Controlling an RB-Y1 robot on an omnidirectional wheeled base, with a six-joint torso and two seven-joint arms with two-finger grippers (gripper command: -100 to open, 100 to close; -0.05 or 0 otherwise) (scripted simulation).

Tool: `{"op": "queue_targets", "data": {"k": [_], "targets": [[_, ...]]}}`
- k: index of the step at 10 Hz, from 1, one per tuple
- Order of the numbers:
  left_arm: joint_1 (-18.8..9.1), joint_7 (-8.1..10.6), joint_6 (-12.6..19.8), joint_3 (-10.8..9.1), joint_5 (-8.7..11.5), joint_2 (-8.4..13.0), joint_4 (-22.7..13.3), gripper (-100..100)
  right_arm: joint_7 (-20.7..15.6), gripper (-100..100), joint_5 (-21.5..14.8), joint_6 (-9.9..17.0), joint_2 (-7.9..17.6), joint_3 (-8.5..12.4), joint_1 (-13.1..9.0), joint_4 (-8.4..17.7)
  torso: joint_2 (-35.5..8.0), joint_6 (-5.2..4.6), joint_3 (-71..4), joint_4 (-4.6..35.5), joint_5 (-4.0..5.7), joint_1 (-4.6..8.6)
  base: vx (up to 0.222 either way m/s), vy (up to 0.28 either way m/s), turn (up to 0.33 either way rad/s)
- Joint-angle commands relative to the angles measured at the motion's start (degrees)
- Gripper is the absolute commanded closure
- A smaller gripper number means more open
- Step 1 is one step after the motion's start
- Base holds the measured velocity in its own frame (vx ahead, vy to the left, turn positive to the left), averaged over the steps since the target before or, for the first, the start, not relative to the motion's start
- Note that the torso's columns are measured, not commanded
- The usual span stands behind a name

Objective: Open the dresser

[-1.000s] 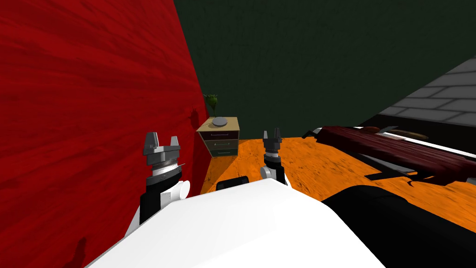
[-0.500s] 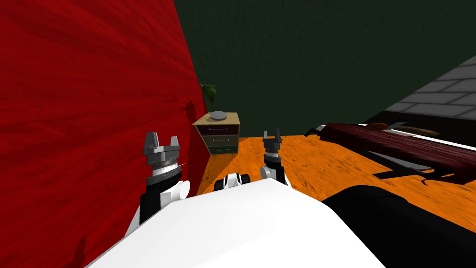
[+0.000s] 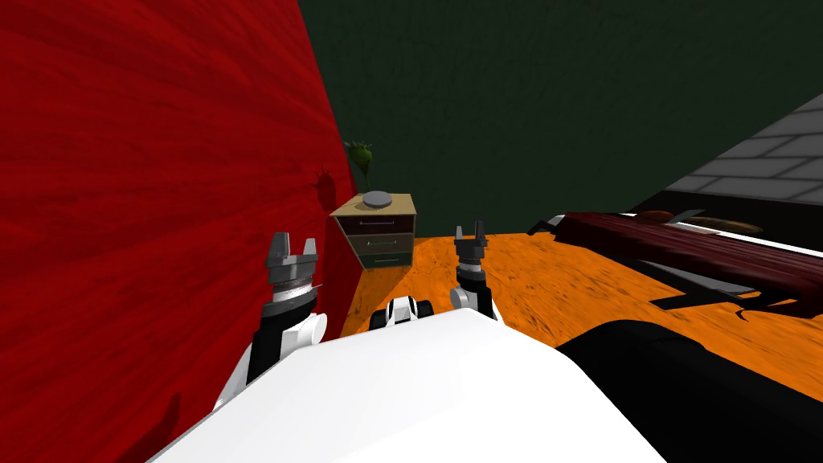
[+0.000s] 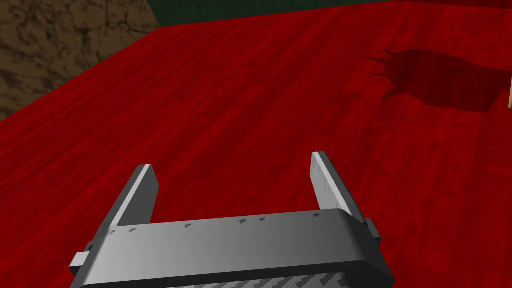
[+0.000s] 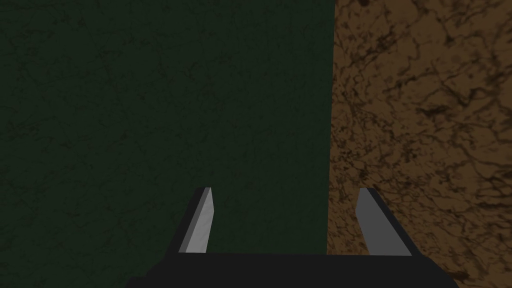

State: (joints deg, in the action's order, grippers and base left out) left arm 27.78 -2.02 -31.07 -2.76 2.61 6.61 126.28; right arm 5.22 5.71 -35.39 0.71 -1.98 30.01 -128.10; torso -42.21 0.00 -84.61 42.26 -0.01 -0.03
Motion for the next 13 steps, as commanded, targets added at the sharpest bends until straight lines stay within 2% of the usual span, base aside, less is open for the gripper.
{"op": "queue_targets", "data": {"k": [1, 7, 8, 10, 11, 13], "targets": [[-0.79, -0.72, -2.59, 0.21, -0.4, 1.37, -3.84, -100, 0.0, 0, 0.0, 0.0, 0.0, 0.0, 0.0, 0.0, -0.04, 0.0, 0.02, 0.02, 0.02, 0.06, 0.092, 0.023, -0.024], [-3.09, -2.47, -9.9, 0.45, -1.32, 3.0, -14.59, -100, 0.0, 0, 0.0, 0.0, 0.0, 0.0, 0.0, 0.0, -0.07, 0.0, 0.04, 0.02, 0.0, 0.02, 0.115, 0.029, -0.027], [-3.09, -2.47, -9.9, 0.45, -1.32, 3.0, -14.93, -100, 0.0, 0, 0.0, 0.0, 0.0, 0.0, 0.0, 0.0, -0.06, 0.0, 0.03, 0.02, 0.02, 0.05, 0.088, 0.025, -0.006], [-3.99, -3.13, -12.66, 0.54, -1.68, 3.29, -18.63, -100, 0.0, 0, 0.0, 0.0, 0.0, 0.0, -0.01, 0.0, -0.2, -0.01, 0.12, 0.06, 0.02, 0.07, 0.08, 0.023, -0.027], [-3.99, -3.13, -12.66, 0.54, -1.68, 3.29, -19.28, -100, 0.0, 0, 0.0, 0.0, 0.0, 0.0, -0.01, 0.0, -0.11, 0.0, 0.07, 0.04, 0.01, 0.01, 0.075, 0.025, -0.01], [-4.95, -3.84, -15.6, 0.64, -2.06, 3.58, -23.4, -100, 0.0, 0, 0.0, 0.0, 0.0, 0.0, 0.0, 0.0, -0.04, 0.0, 0.03, 0.02, 0.01, 0.03, 0.103, 0.025, -0.025]]}}
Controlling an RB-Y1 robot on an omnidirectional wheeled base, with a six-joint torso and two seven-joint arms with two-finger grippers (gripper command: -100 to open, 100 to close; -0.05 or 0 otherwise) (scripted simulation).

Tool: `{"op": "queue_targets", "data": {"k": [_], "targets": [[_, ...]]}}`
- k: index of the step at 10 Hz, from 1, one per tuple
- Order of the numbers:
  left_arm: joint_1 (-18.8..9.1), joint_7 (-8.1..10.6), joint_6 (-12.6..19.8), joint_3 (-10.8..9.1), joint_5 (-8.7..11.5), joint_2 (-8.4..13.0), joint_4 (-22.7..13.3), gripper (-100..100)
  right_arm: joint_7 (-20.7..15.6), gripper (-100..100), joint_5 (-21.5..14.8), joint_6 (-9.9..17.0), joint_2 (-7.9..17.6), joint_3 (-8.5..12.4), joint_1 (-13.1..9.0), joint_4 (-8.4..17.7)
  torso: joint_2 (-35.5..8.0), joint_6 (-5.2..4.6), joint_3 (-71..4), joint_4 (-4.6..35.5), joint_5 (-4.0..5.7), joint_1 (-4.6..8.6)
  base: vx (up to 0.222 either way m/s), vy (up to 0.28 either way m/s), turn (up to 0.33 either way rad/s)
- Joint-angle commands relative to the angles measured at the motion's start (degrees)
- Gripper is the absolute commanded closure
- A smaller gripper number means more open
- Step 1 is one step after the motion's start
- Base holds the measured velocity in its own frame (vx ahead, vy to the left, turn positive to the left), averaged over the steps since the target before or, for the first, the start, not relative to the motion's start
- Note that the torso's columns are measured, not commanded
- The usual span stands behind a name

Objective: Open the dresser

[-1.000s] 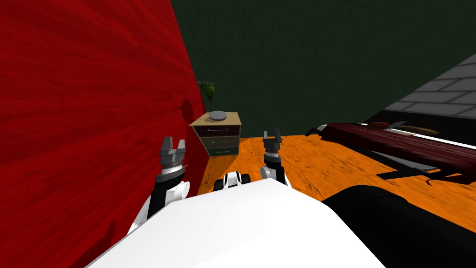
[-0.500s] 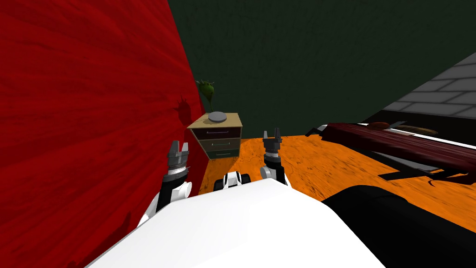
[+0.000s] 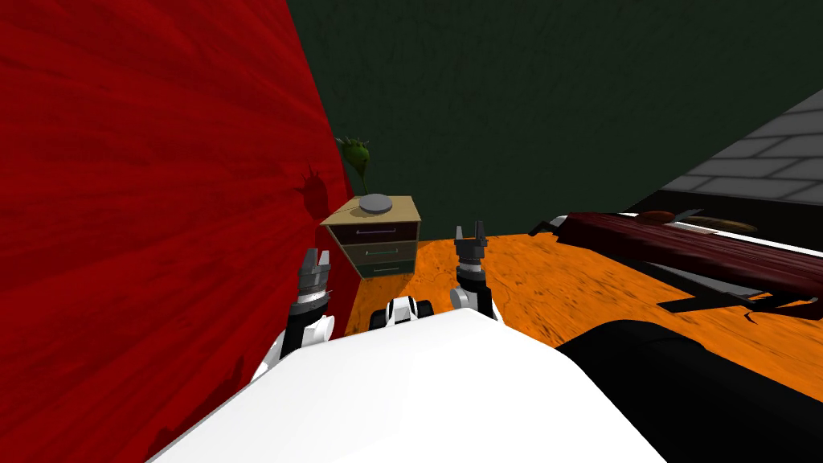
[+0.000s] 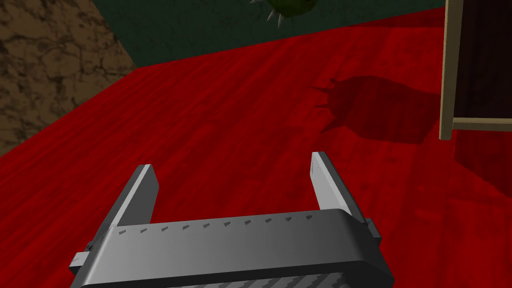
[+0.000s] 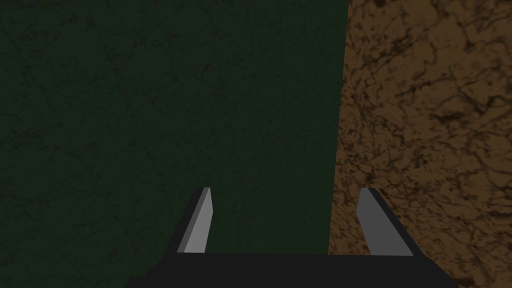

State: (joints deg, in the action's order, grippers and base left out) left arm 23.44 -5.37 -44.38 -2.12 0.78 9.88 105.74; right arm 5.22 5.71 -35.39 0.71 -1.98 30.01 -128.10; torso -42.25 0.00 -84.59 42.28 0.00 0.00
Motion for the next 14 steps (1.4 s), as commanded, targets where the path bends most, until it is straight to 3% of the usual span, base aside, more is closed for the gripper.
{"op": "queue_targets", "data": {"k": [1, 7, 14], "targets": [[-0.61, -0.49, -2.29, 0.0, -0.23, 0.31, -3.41, -100, 0.0, 0, 0.0, 0.0, 0.0, 0.0, 0.0, 0.0, 0.09, 0.0, -0.05, -0.02, 0.0, -0.01, 0.093, 0.023, -0.014], [-2.68, -2.0, -8.55, 0.22, -1.04, 0.84, -12.97, -100, 0.0, 0, 0.0, 0.0, 0.0, 0.0, 0.0, 0.0, 0.0, 0.01, -0.02, -0.01, -0.01, -0.03, 0.093, 0.029, -0.02], [-4.24, -3.14, -13.28, 0.38, -1.65, 0.87, -20.93, -100, 0.0, 0, 0.0, 0.0, 0.0, 0.0, 0.0, 0.0, -0.01, 0.0, 0.0, 0.0, 0.01, 0.01, 0.076, 0.026, -0.017]]}}
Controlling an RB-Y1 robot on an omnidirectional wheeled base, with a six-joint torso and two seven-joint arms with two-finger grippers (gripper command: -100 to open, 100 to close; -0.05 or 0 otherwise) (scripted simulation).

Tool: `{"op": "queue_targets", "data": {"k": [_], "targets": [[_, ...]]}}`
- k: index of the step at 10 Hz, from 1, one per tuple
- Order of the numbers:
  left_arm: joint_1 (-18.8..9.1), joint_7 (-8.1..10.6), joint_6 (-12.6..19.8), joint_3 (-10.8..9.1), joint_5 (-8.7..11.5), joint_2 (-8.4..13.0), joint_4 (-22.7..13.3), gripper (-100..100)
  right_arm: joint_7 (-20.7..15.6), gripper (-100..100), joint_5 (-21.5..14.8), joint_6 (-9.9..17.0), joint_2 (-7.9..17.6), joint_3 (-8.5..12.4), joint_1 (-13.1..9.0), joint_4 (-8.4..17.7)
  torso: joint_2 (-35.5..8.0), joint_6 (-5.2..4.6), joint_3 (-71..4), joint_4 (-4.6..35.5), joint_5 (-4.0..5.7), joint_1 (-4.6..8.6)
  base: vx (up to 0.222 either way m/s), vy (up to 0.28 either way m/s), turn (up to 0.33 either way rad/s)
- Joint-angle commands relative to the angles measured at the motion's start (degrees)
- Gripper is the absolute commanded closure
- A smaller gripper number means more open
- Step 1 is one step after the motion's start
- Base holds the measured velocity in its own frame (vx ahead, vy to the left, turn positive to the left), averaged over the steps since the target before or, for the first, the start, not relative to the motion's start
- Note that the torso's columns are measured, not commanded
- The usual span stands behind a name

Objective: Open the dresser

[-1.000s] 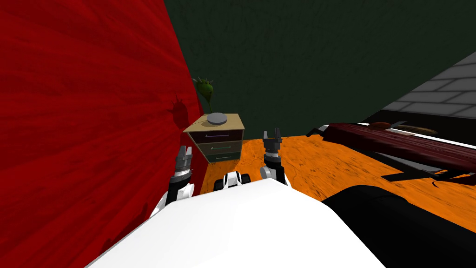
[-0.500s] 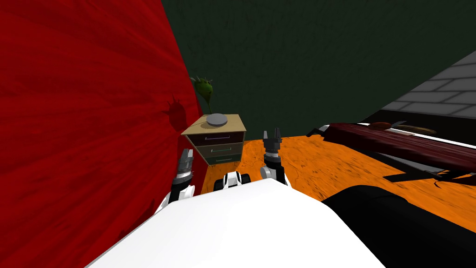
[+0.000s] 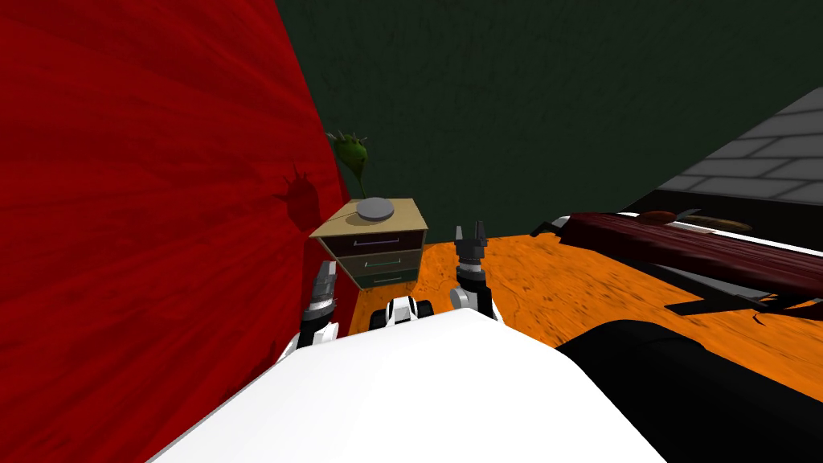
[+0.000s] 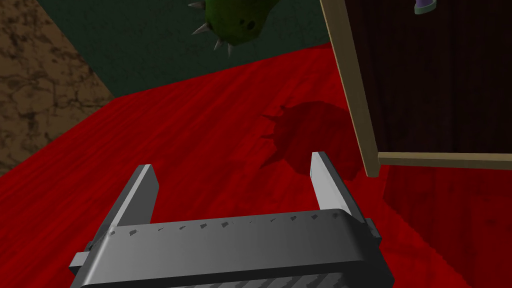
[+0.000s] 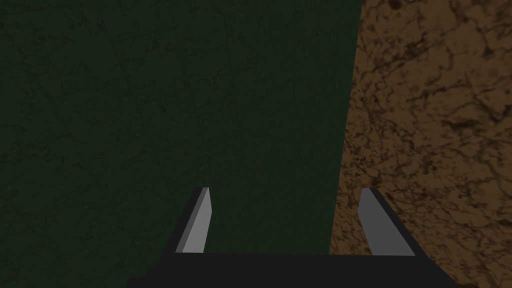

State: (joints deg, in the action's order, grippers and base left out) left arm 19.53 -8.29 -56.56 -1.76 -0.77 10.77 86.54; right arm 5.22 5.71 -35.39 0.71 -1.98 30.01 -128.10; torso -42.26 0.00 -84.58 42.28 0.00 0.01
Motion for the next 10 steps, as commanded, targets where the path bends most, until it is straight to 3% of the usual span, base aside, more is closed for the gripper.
{"op": "queue_targets", "data": {"k": [1, 10], "targets": [[-0.84, -0.59, -2.64, 0.07, -0.3, -0.08, -3.79, -100, 0.0, 0, 0.0, 0.0, 0.0, 0.0, 0.0, 0.0, -0.04, 0.01, 0.01, 0.0, 0.0, 0.0, 0.085, 0.022, -0.018], [-4.06, -2.89, -12.07, 0.41, -1.54, -1.6, -19.72, -100, 0.0, 0, 0.0, 0.0, 0.0, 0.0, 0.0, 0.0, -0.21, 0.0, 0.13, 0.06, 0.01, 0.04, 0.104, 0.035, -0.024]]}}
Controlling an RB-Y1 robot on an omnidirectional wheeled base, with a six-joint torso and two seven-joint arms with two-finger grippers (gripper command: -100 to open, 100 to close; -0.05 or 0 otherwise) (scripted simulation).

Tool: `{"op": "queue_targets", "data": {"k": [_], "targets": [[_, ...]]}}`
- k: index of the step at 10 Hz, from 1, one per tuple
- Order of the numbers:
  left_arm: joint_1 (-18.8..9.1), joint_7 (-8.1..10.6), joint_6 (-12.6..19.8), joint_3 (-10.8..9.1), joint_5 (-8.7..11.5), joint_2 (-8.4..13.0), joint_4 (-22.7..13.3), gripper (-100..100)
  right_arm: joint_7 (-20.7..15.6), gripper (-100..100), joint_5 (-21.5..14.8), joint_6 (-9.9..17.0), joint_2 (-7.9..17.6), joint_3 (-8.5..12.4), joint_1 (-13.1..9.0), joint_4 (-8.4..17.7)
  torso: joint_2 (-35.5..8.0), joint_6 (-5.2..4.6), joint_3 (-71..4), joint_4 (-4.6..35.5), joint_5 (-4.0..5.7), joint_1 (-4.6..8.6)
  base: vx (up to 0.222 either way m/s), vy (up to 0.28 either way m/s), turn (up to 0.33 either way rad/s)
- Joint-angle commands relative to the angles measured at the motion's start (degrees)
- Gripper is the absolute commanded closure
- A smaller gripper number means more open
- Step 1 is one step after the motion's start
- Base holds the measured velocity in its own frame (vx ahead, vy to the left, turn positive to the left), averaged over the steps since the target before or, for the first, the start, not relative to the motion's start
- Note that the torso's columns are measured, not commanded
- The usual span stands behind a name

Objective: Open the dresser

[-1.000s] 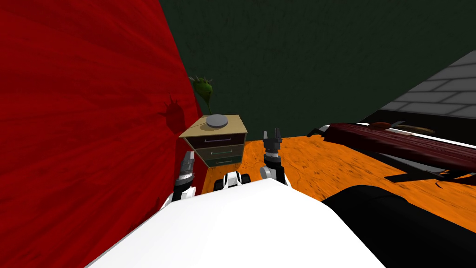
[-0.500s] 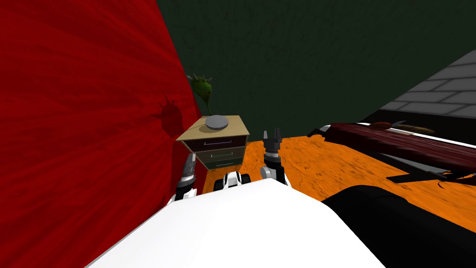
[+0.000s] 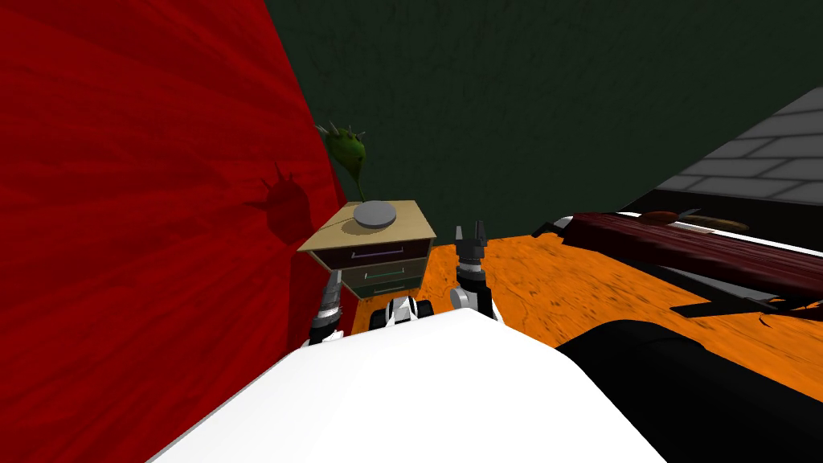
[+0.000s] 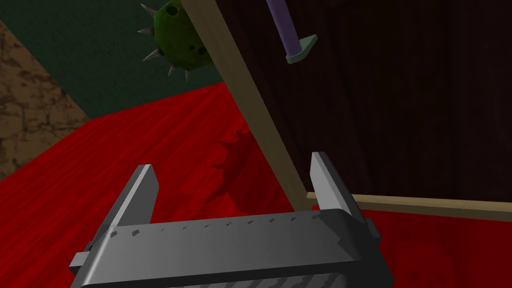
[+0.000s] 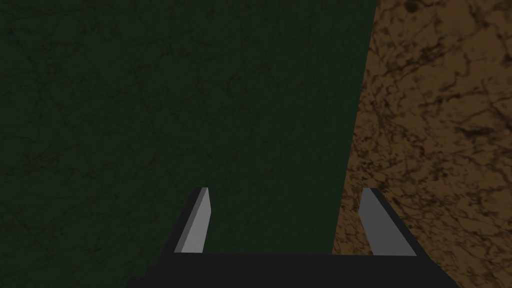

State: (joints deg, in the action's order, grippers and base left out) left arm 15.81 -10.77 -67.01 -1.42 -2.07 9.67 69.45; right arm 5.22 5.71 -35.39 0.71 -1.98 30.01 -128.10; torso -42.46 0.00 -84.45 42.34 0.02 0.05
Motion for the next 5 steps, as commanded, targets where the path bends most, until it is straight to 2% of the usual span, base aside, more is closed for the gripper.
{"op": "queue_targets", "data": {"k": [1, 5], "targets": [[-0.75, -0.68, -2.76, 0.11, -0.38, -1.01, -4.54, -100, 0.0, 0, 0.0, 0.0, 0.0, 0.0, 0.0, 0.0, 0.12, 0.0, -0.07, -0.03, 0.0, -0.03, 0.106, 0.036, -0.023], [-2.07, -1.62, -6.64, 0.24, -0.89, -4.32, -10.93, -100, 0.0, 0, 0.0, 0.0, 0.0, 0.0, 0.01, 0.0, 0.17, 0.0, -0.11, -0.05, -0.02, -0.08, 0.103, 0.04, -0.023]]}}
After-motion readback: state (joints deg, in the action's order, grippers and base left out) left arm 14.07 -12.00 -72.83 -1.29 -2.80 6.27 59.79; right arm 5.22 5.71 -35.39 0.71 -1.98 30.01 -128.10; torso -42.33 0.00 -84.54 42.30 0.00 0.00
